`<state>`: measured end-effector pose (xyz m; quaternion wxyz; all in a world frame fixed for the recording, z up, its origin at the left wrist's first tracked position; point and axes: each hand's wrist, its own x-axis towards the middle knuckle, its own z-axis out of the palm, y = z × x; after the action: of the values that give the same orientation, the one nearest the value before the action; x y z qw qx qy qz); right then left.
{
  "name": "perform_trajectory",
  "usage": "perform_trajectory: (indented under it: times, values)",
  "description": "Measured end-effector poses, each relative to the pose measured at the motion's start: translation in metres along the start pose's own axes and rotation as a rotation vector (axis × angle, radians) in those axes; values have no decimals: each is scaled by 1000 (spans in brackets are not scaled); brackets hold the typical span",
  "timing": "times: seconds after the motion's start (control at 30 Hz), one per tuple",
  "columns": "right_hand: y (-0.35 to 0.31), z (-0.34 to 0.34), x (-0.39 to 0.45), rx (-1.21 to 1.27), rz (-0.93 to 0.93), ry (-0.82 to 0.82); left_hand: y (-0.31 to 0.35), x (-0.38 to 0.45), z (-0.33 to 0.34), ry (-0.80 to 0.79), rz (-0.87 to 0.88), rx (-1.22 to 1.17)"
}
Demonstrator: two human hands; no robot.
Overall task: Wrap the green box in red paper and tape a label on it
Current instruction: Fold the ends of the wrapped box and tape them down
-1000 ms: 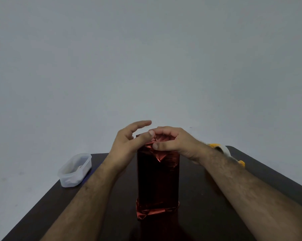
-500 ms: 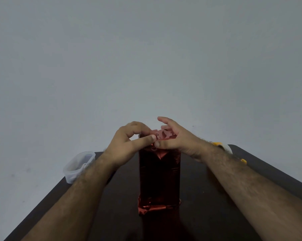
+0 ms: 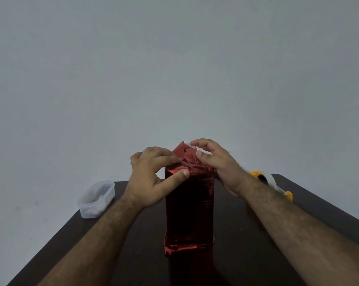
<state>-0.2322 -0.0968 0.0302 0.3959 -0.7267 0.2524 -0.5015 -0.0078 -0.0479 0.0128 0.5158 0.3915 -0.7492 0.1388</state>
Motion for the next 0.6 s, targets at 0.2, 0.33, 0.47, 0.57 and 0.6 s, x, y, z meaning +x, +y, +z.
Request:
perform_trajectory:
  times: [0.2, 0.33, 0.47, 0.57, 0.6]
  values:
    - [2, 5, -2, 63, -8, 38, 1, -2, 3, -7, 13, -24]
    - [7, 9, -5, 53, 1, 10, 2, 5, -1, -56, -16, -94]
    - [4, 7, -7, 56, -8, -15, 2, 12, -9, -187, -13, -78]
    - [5, 4, -4, -10, -16, -20, -1, 15, -15, -246, 4, 2]
    - [5, 3, -4, -7, -14, -39, -3, 16, -16, -262, 15, 27]
